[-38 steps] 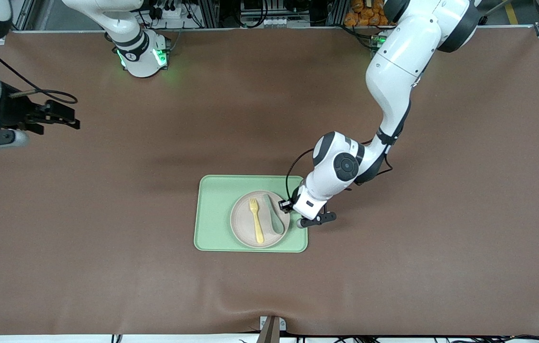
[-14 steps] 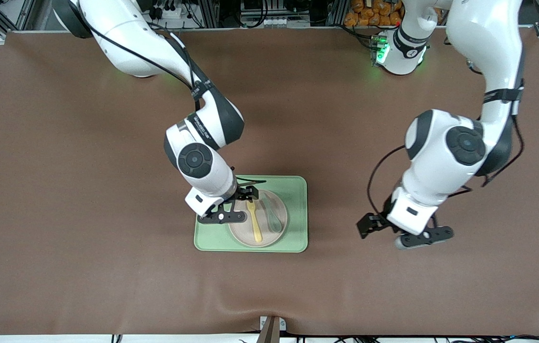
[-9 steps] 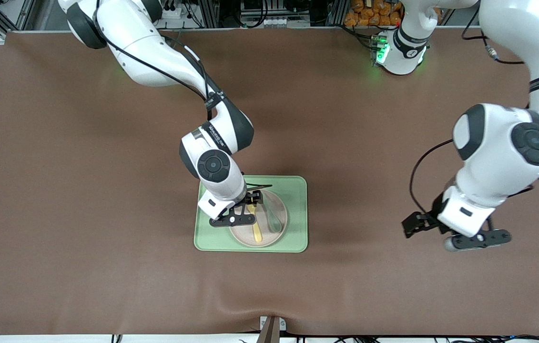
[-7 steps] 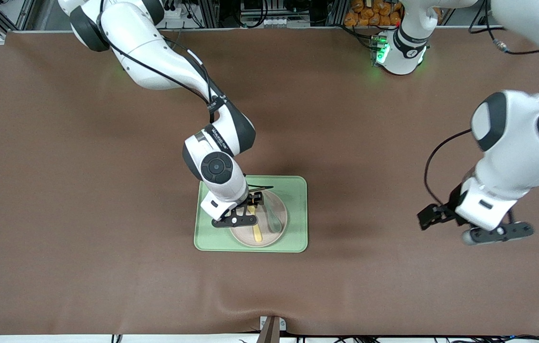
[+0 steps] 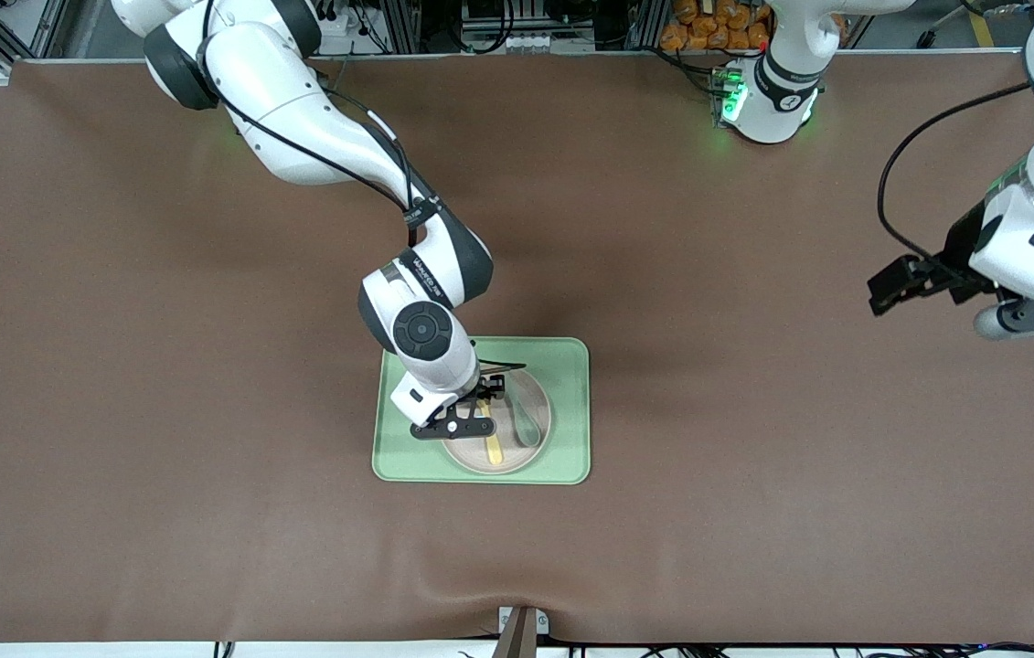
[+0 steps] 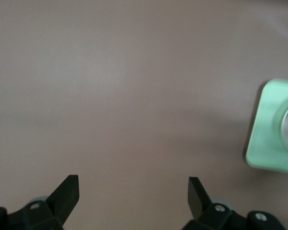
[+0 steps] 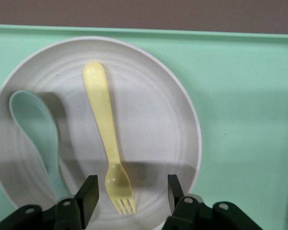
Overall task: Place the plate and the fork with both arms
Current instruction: 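Grasp the yellow fork with the right gripper while the left gripper withdraws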
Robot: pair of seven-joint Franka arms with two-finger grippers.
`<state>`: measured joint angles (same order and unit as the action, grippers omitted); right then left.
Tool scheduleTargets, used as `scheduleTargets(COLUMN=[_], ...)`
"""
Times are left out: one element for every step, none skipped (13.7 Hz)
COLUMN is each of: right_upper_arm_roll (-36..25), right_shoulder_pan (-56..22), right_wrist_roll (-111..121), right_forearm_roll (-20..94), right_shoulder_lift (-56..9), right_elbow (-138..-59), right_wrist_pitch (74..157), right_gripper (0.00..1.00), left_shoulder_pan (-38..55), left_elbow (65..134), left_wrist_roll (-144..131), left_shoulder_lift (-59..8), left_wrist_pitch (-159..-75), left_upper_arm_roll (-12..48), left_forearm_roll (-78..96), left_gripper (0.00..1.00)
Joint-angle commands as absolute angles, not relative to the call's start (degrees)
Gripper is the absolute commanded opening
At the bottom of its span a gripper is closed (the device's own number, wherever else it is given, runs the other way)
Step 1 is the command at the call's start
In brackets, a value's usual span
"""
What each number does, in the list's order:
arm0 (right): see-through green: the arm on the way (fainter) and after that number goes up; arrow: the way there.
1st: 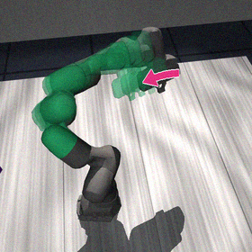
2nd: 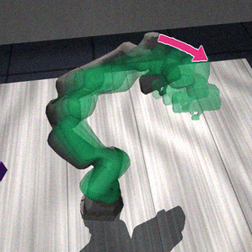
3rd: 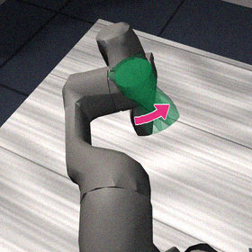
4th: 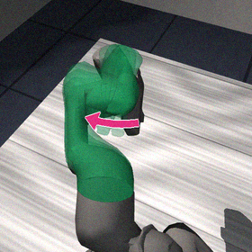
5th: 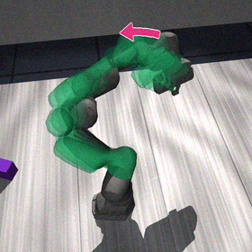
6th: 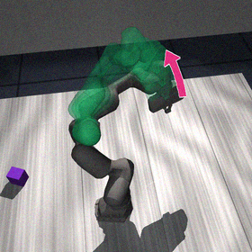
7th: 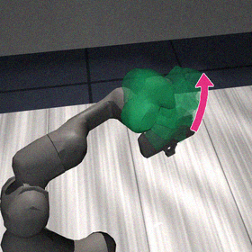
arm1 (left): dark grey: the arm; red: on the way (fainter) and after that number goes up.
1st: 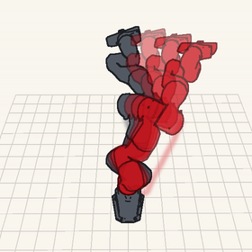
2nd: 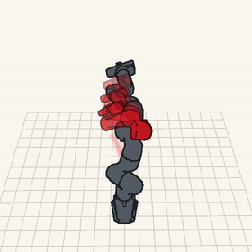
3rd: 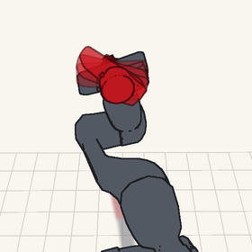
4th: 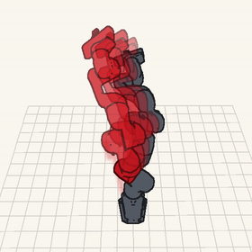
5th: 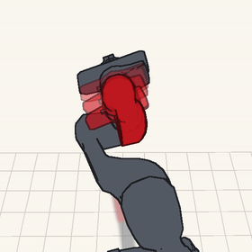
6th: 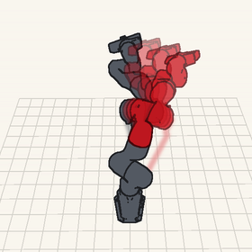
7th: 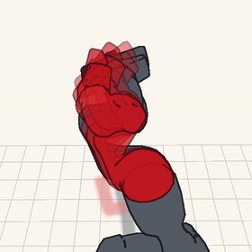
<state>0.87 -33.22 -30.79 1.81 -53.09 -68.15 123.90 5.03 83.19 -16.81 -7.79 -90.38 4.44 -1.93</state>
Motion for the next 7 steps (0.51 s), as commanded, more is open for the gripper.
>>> scheduleTargets(right_upper_arm_roll=[0.3, 0.3, 0.3, 0.3, 0.3, 0.2, 0.3], right_shoulder_pan=[-33.9, -33.9, -33.9, -34.0, -34.1, -34.1, -34.2], right_wrist_roll=[-32.1, -32.1, -32.1, -32.1, -32.1, -32.1, -32.1], right_forearm_roll=[0.9, 0.9, 0.9, 0.8, 0.8, 0.8, 0.8], right_shoulder_lift=[-55.0, -55.3, -55.5, -55.5, -55.9, -56.0, -56.1], right_elbow=[-65.6, -65.5, -65.4, -65.2, -65.2, -65.1, -65.1], right_wrist_pitch=[124.8, 125.2, 125.2, 125.2, 125.2, 125.5, 125.9], right_gripper=[0.6, 0.59, 0.59, 0.58, 0.56, 0.55, 0.55], left_shoulder_pan=[3.8, 3.5, 3.4, 3.5, 3.8, 3.7, 3.7], left_elbow=[85.3, 85.8, 86.4, 86.5, 86.6, 86.8, 87.5], left_wrist_roll=[-14.5, -14.4, -13.8, -11.2, -9.2, -9.0, -9.0], left_shoulder_lift=[-6.1, -5.1, -2.7, -0.6, 1.0, 2.5, 3.8], left_wrist_pitch=[-87.5, -87.4, -86.7, -85.1, -83.3, -81.7, -80.9], left_upper_arm_roll=[5.2, 5.3, 4.8, 3.7, 3.2, 3.2, 3.2], left_forearm_roll=[-2.8, -2.6, -2.5, -2.4, -1.8, -0.5, 0.1], left_gripper=[1.0, 1.0, 1.0, 1.0, 1.0, 1.0, 1.0])
